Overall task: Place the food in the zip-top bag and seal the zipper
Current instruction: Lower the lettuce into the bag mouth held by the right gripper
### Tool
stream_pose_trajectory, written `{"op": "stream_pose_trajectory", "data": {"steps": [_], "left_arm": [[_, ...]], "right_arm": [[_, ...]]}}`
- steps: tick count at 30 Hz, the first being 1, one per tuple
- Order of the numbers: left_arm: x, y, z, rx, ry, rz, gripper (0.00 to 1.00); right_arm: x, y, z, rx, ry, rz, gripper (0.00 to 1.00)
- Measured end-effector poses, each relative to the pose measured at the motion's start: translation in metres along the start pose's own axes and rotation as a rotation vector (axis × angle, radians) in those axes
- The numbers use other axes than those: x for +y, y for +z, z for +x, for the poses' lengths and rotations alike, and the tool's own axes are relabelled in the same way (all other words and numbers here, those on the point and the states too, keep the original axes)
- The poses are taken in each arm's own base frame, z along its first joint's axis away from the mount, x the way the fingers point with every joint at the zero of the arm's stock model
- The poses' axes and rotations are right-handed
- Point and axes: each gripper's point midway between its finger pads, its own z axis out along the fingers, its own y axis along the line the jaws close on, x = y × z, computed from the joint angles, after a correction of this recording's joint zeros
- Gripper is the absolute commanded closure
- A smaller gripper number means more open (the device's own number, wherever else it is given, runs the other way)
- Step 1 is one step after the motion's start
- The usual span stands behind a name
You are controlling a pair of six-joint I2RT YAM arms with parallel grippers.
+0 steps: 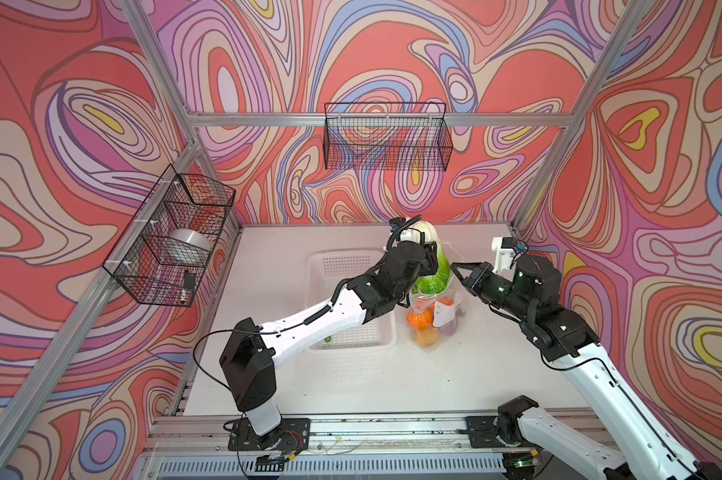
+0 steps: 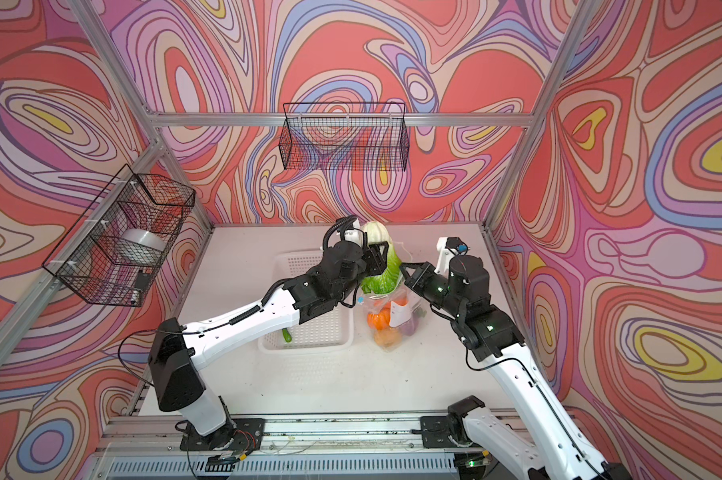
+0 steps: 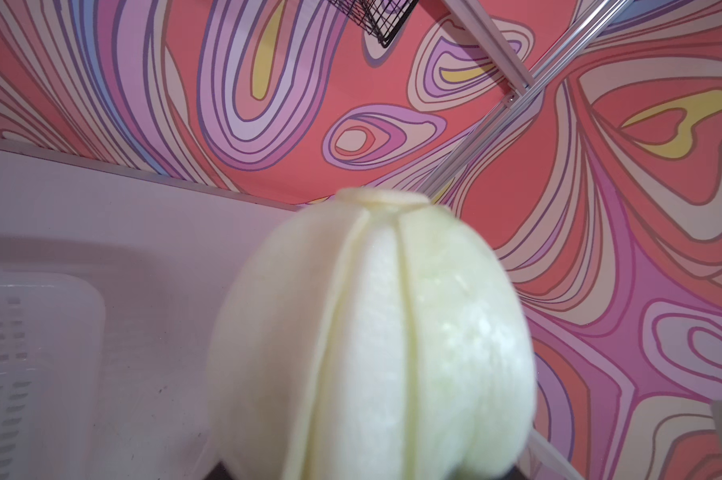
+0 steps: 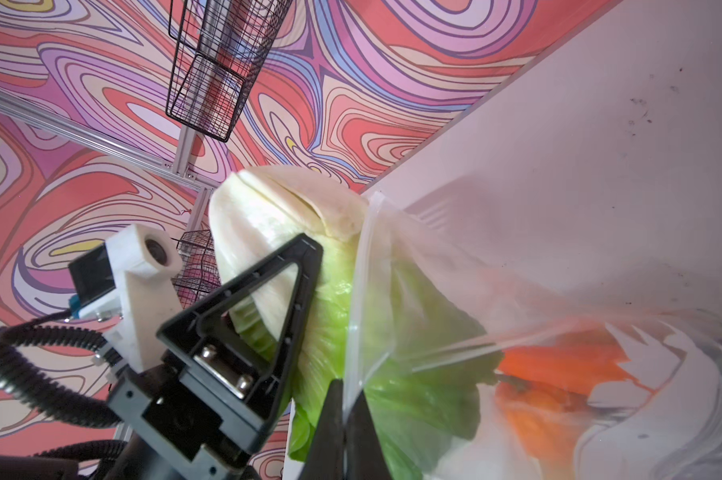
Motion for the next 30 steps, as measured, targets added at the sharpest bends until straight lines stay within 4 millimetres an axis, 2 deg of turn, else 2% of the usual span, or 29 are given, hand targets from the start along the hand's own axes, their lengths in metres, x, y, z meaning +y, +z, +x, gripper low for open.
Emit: {"op": "stream_pose_trajectory", "data": {"steps": [10,16,20,25,27,30], "left_arm": [[0.003,-0.002,-0.015,-0.096,0.003,-0.037,0.7],[-0.01,-0.003,-0.03,-0.214,-0.009,-0.017,0.69],[-0.014,0.001,-0.019,-0.243,-0.005,-0.003,0.69],[-0.004,0.002,0.001,-0.234,0.014,-0.01,0.68],[-0.001,0.003,0.008,-0.227,0.031,-0.012,0.64],[0.0,0.002,0.017,-0.216,0.057,-0.003,0.49]], "right_arm": [[0.007,0.001,0.0,0.004,0.0,-0.037,1.0],[0.012,0.001,0.0,0.008,0.005,-0.058,1.0],[0.012,0.001,0.0,0.008,0.008,-0.059,1.0],[0.011,0.001,0.0,0.009,0.009,-0.058,1.0],[0.011,0.001,0.0,0.01,0.009,-0.055,1.0],[0.009,0.002,0.001,0.012,0.008,-0.048,1.0]]}}
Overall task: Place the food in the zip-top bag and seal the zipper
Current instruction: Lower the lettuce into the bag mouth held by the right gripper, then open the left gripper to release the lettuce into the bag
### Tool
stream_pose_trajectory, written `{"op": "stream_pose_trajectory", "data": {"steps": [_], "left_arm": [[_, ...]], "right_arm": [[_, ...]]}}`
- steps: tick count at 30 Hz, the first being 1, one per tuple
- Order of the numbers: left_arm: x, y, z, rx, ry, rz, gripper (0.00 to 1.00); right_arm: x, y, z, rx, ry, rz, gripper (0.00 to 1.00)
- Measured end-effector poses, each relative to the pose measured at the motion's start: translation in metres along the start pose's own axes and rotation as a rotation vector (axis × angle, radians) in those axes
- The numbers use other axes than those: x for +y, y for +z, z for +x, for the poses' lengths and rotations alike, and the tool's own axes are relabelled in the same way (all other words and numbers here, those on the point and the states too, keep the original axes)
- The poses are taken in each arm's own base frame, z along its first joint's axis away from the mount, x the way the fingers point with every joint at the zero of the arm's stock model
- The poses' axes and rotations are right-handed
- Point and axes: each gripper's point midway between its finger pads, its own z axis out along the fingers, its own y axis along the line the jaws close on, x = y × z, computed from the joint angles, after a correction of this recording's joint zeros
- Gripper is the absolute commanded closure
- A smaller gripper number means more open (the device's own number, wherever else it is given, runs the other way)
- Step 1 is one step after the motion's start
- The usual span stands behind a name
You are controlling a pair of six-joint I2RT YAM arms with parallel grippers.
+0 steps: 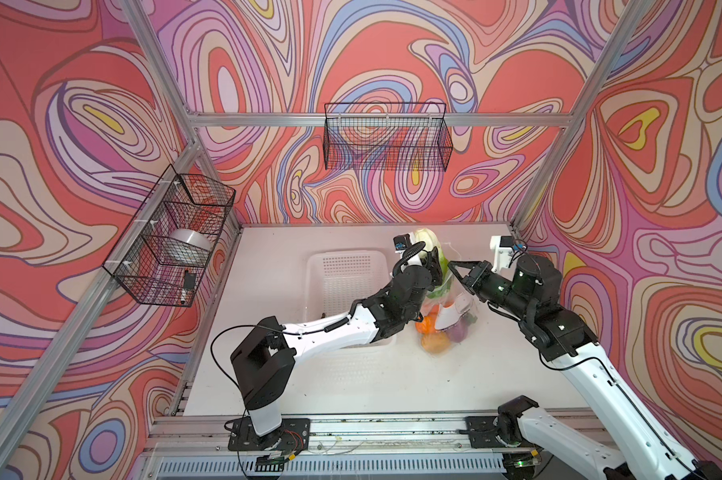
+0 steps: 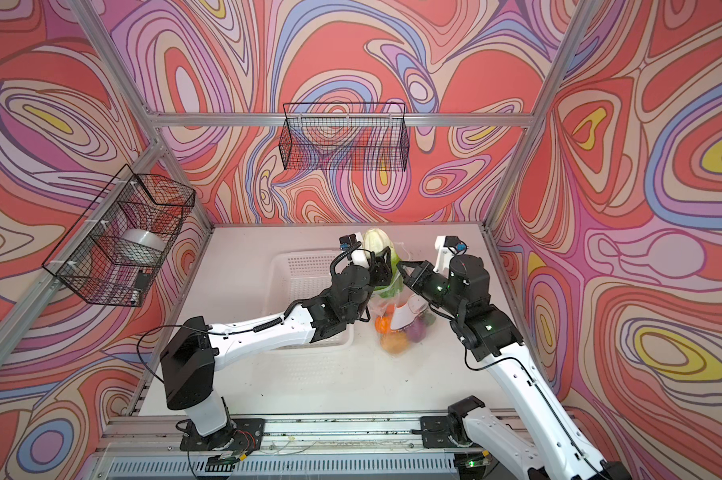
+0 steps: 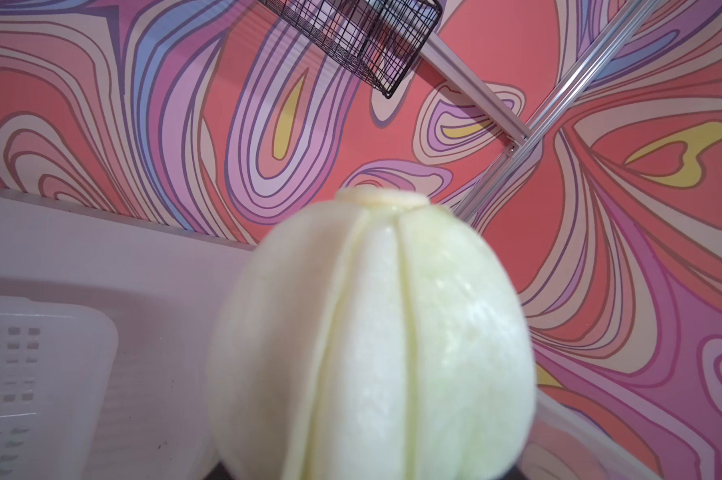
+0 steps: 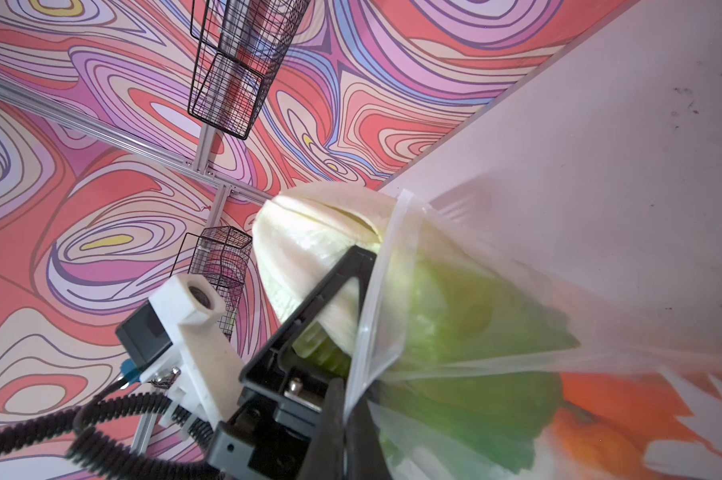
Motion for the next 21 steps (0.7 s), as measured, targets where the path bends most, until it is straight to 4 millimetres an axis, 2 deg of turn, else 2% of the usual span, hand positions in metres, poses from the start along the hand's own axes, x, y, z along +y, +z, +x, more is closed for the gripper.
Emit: {"op": "stream_pose_trajectory", "data": {"steps": [2,4,5,13,21], "left_arm": [[-0.003,-0.001,0.004,0.009,0.01,0.017,0.32],[-0.006,-0.002,0.007,0.024,0.022,0.037,0.07],[-0.007,-0.003,0.008,0.032,0.025,0.048,0.0],[-0.016,-0.017,0.004,0.122,0.066,0.107,0.0],[-0.013,-0.025,0.001,0.253,0.059,0.169,0.0]], "right_arm": [[-0.002,0.001,0.0,-0.001,-0.002,0.009,1.0],[-0.003,0.001,0.0,-0.003,-0.004,0.015,1.0],[-0.004,0.001,-0.001,-0.006,-0.007,0.017,1.0],[-0.001,0.0,-0.007,-0.038,-0.032,0.011,1.0],[-0.001,0.001,-0.007,-0.039,-0.058,0.014,1.0]]}}
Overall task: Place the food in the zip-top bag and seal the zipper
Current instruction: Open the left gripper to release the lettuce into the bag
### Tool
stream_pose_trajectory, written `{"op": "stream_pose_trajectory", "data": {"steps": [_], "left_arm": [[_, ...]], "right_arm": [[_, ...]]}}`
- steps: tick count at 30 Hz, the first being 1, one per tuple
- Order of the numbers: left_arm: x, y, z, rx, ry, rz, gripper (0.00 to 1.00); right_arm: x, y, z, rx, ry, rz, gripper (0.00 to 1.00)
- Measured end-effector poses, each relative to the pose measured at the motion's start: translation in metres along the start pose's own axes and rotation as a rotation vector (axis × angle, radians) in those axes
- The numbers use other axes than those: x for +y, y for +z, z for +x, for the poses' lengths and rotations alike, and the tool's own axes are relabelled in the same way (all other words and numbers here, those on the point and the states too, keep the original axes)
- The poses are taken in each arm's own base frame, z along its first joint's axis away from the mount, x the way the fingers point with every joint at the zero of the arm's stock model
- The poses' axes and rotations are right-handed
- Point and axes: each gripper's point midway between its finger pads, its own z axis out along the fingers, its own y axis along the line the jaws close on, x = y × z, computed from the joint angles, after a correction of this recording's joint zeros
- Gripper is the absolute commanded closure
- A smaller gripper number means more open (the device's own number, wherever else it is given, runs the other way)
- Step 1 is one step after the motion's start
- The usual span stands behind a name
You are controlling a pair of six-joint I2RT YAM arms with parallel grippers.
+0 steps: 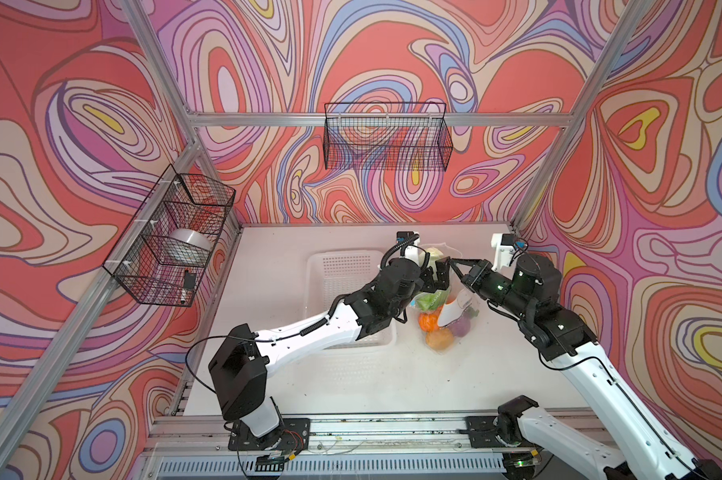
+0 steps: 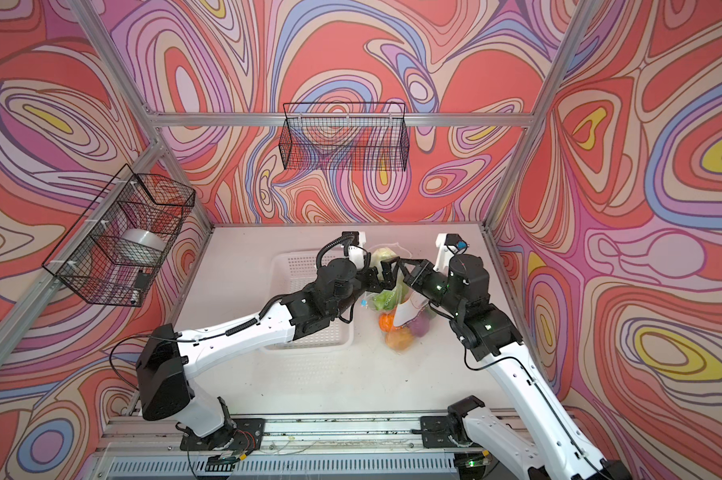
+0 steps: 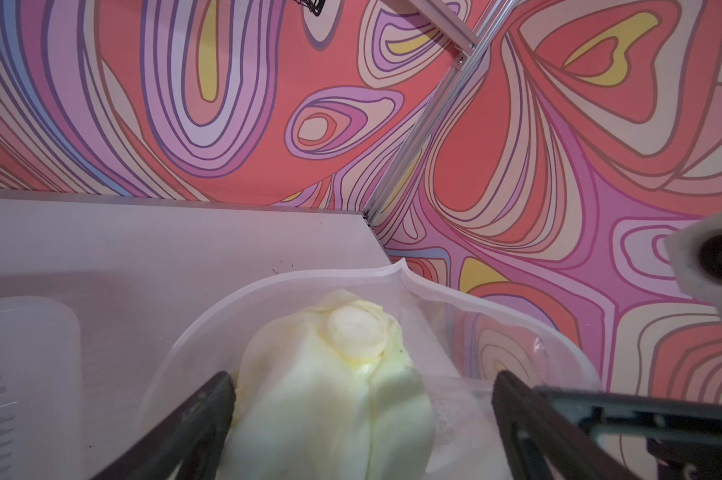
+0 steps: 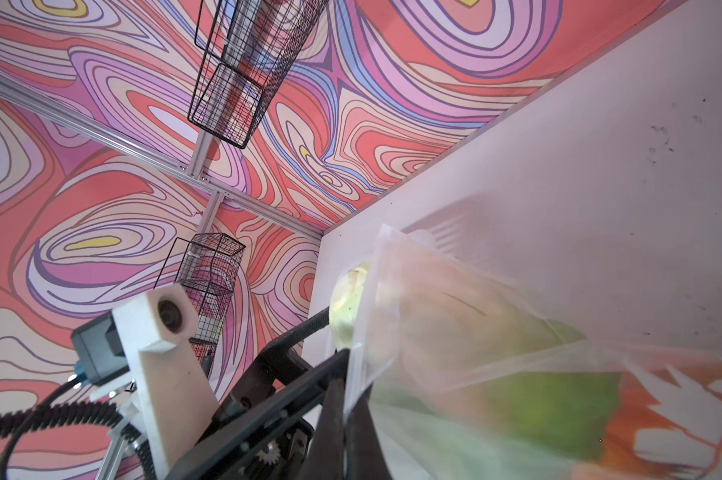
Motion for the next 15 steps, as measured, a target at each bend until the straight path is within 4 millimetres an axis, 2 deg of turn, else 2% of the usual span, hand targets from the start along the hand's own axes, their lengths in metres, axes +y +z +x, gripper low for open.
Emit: {"op": "stream_pose_trajectory", "data": {"steps": [3,10,13,15], "left_arm": [[0.002,-0.008,-0.011,0.031,-0.022,0.037,0.0],[0.019,-0.054,-0.078,-0.007,-0.052,0.086,0.0],[0.025,-0.066,-0.083,0.016,-0.042,0.089,0.03],[0.03,-0.066,-0.073,0.06,-0.034,0.088,0.16]], "right_arm": [[-0.005,0.002,0.002,0.009,-0.007,0.02,1.0],[-0.009,0.003,0.005,0.02,-0.022,0.034,1.0],[-0.009,0.003,0.005,0.021,-0.029,0.035,1.0],[-0.009,0.003,0.005,0.021,-0.031,0.037,1.0]]}}
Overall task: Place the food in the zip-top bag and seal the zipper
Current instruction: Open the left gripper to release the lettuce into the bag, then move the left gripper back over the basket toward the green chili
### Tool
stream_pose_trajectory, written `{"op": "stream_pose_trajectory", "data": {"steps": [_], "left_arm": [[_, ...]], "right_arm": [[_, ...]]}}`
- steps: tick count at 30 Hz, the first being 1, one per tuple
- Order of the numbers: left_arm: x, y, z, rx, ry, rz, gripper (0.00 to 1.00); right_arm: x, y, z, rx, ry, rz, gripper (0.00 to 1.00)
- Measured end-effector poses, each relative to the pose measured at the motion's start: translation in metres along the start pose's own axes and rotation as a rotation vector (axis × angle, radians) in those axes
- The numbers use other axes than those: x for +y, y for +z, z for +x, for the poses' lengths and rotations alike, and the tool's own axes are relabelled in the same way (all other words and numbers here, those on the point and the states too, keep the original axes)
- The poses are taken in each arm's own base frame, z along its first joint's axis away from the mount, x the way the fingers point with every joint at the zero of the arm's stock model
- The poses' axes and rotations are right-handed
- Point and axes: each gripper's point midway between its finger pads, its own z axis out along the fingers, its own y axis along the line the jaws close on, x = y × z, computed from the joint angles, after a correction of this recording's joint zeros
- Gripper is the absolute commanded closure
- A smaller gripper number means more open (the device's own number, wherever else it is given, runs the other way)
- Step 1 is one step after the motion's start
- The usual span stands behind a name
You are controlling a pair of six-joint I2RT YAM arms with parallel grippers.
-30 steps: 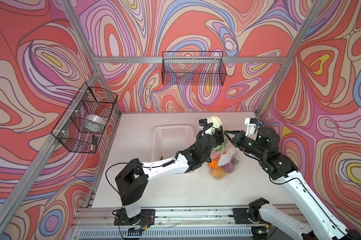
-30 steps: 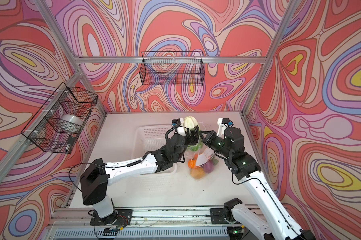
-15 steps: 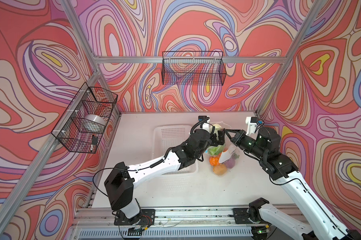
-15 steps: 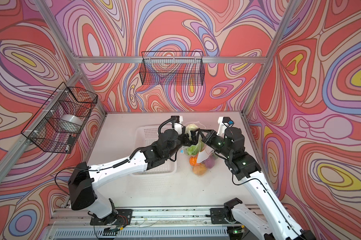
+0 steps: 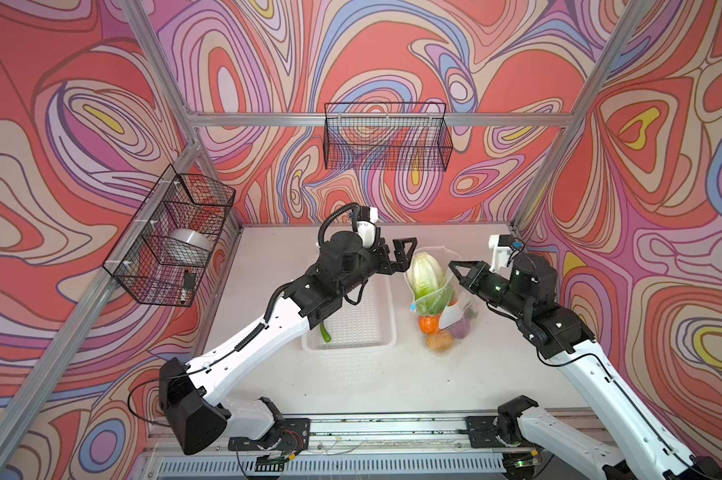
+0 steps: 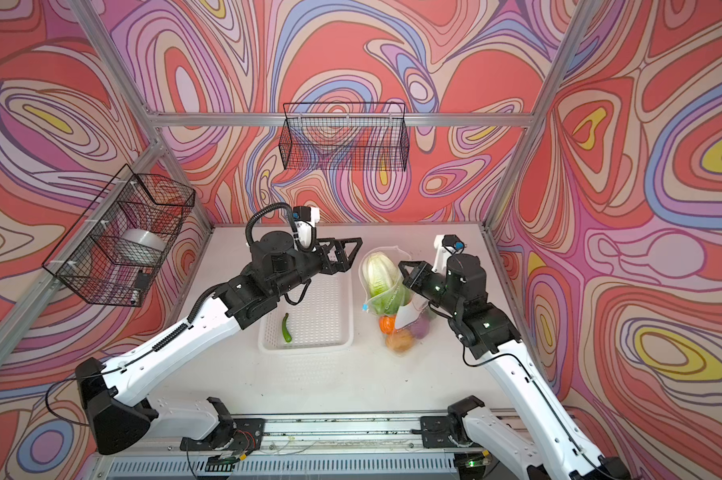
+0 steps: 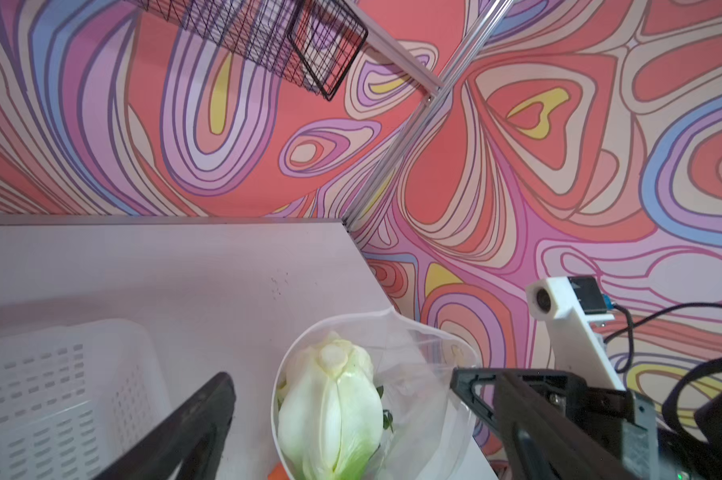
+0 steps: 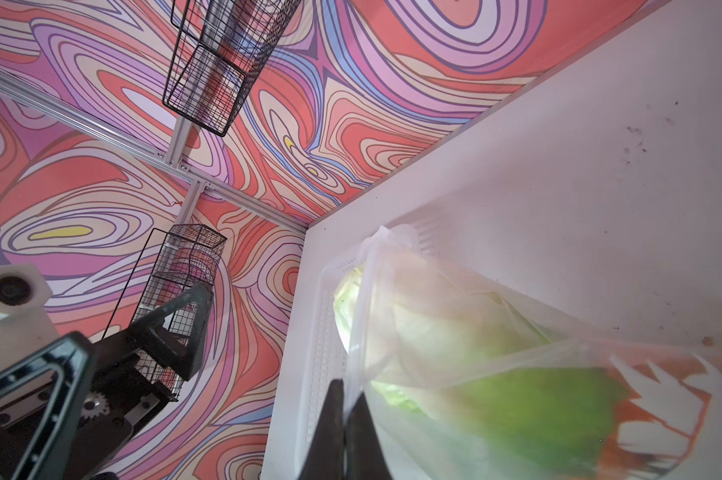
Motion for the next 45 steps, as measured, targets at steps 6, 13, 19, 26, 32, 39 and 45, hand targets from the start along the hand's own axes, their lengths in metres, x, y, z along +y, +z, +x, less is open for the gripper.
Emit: {"op": "stream_pose_trajectory", "data": {"steps": [6,13,19,26,32,39,45], "left_arm": [[0.03,0.015,0.06,0.212,-0.024,-0.036,0.41],[0.057,0.036,0.114,0.402,-0.069,-0.095,0.46],[0.06,0.046,0.121,0.449,-0.078,-0.115,0.69],[0.052,0.061,0.119,0.467,-0.085,-0.079,1.0],[0.045,0.055,0.112,0.453,-0.083,-0.062,1.0],[0.012,0.01,0.072,0.343,-0.101,0.033,1.0],[-0.012,-0.007,0.047,0.269,-0.118,0.124,1.0]], "right_arm": [[-0.001,0.0,0.001,0.003,-0.006,0.003,1.0],[-0.001,0.0,0.001,0.005,-0.008,0.002,1.0],[-0.001,0.0,0.001,0.006,-0.009,0.004,1.0],[-0.002,0.0,0.003,0.013,-0.017,0.006,1.0],[-0.007,0.007,0.005,0.027,-0.038,0.022,1.0],[-0.001,0.025,-0.009,0.07,-0.103,0.075,1.0],[0.015,0.028,-0.03,0.065,-0.178,0.088,1.0]]}}
